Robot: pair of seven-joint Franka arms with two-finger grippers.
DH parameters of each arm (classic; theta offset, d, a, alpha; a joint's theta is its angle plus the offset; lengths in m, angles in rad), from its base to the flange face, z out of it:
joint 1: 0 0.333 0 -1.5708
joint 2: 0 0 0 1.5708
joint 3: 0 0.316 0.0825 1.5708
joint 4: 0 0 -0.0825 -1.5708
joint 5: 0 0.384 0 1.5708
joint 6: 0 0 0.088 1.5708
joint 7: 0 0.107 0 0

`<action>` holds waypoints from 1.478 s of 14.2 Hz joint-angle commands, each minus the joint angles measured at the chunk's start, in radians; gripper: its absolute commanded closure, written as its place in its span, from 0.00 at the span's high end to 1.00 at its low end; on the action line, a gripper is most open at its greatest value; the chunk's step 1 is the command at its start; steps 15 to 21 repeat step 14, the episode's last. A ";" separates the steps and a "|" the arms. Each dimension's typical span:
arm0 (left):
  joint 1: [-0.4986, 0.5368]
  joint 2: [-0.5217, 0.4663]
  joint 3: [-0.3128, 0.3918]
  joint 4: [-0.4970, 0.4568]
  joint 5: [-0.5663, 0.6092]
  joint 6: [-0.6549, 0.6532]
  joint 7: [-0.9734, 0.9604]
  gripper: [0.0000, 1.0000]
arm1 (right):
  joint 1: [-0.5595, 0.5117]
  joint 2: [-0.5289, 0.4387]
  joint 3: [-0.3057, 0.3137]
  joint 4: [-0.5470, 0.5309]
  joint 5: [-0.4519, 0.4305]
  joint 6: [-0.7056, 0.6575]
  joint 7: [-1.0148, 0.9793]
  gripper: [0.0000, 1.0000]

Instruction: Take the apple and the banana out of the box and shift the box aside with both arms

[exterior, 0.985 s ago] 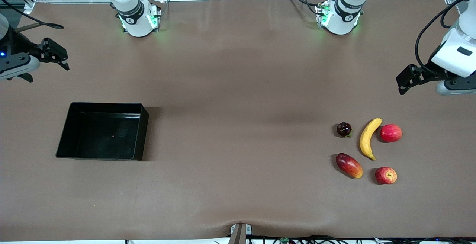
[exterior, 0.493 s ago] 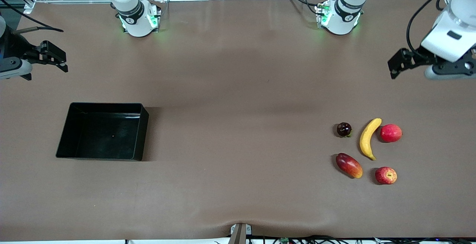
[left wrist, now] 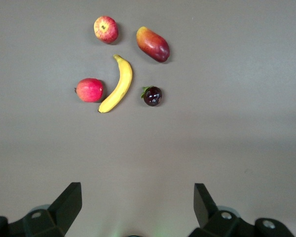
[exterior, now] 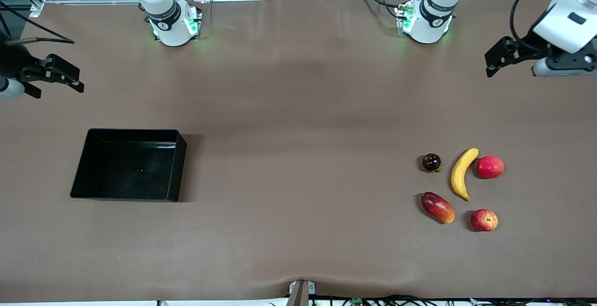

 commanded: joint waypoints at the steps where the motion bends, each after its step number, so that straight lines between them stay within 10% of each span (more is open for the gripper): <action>1: -0.016 -0.053 0.037 -0.050 -0.023 -0.003 0.010 1.00 | -0.013 -0.009 0.009 -0.003 0.016 -0.003 0.023 1.00; 21: -0.009 0.007 0.048 0.006 -0.010 0.004 0.016 1.00 | -0.018 -0.007 0.007 0.003 -0.001 -0.006 0.021 1.00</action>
